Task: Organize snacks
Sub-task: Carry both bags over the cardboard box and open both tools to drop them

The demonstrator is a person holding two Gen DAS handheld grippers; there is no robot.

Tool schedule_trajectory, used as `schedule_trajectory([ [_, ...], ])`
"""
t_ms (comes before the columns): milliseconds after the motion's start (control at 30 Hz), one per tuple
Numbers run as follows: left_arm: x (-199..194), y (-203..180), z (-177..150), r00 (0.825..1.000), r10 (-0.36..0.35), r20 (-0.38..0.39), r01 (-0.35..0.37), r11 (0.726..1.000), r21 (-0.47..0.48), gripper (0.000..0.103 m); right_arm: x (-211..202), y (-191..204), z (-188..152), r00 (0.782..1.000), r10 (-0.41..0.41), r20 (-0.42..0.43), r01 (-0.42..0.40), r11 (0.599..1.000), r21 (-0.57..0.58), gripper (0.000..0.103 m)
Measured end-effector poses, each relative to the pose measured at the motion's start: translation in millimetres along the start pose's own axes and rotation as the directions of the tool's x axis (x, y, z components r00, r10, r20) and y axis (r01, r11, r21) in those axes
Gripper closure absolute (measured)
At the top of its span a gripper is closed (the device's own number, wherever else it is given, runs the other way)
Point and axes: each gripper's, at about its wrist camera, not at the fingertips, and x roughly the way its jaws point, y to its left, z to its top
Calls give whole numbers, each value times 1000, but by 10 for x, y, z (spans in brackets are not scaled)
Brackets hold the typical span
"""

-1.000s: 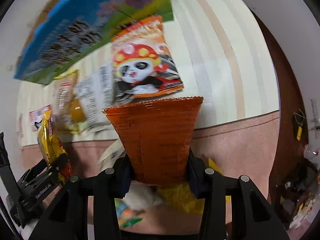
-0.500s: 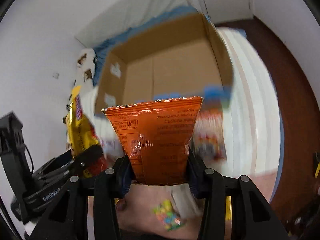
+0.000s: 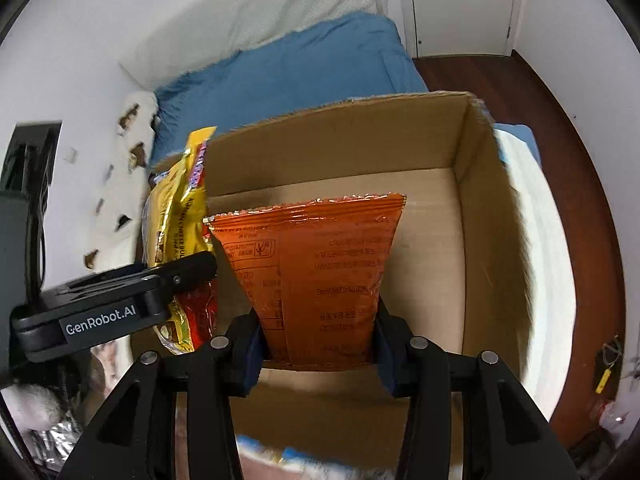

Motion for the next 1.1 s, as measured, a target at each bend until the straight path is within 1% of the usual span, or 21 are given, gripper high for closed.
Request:
schedule_trajectory([
  [67,146,-32,110,999,20,-28,-19,1000,10,22,268,-5,132,999,-23,-32,22,1000,-6,55],
  [133,225,-103,216,998,26,-51,-26,1000,11,22,429,-30,157,998,-36,-56,36,999,-9,55],
  [267,299,-301,271,994,37,-101,-36,999,14,22,776,-71,271,993,-67,-94,65,998,-27,55],
  [367,418,-322,303,992,31,-124,-30,1000,10,22,949,-106,343,990,-68,-122,65,998,-26,55],
  [500,539,-316,351,987,34,-154,-34,999,-2,22,1074,-85,396,988,-72,-138,67,997,-42,54],
  [533,563,-311,374,987,29,-160,-30,1000,-5,22,1121,-87,421,986,-72,-148,66,997,-43,49],
  [567,563,-314,383,987,26,-158,-27,1000,-5,21,1161,-94,429,986,-71,-153,66,997,-41,42],
  [600,563,-301,404,988,24,-154,-25,1000,-5,21,1182,-93,449,985,-72,-155,66,997,-41,22],
  [633,569,-272,430,988,25,-150,-26,1000,-6,21,1171,-54,455,986,-76,-151,70,997,-45,10],
  [667,551,-266,439,990,28,-142,-29,1000,-6,16,1163,-39,463,985,-86,-147,80,996,-50,8],
  [700,530,-284,524,990,34,-134,-35,999,-4,10,1165,-44,471,985,-84,-148,78,996,-47,7],
  [800,442,-326,594,993,39,-114,-38,999,5,10,1181,-47,438,985,-83,-154,77,996,-46,6],
  [900,317,-367,659,996,3,-86,-4,1000,-8,10,1037,10,364,986,-95,-139,88,995,-57,5],
  [967,239,-366,686,998,-4,-64,3,1000,-17,10,960,44,303,986,-88,-140,81,995,-51,5],
  [1067,39,-318,619,1000,-4,-12,3,1000,-20,10,826,82,222,988,-88,-123,83,995,-50,5],
  [1100,-7,-313,599,1000,7,3,-7,1000,-18,10,752,21,194,990,-68,-125,61,996,-61,5],
])
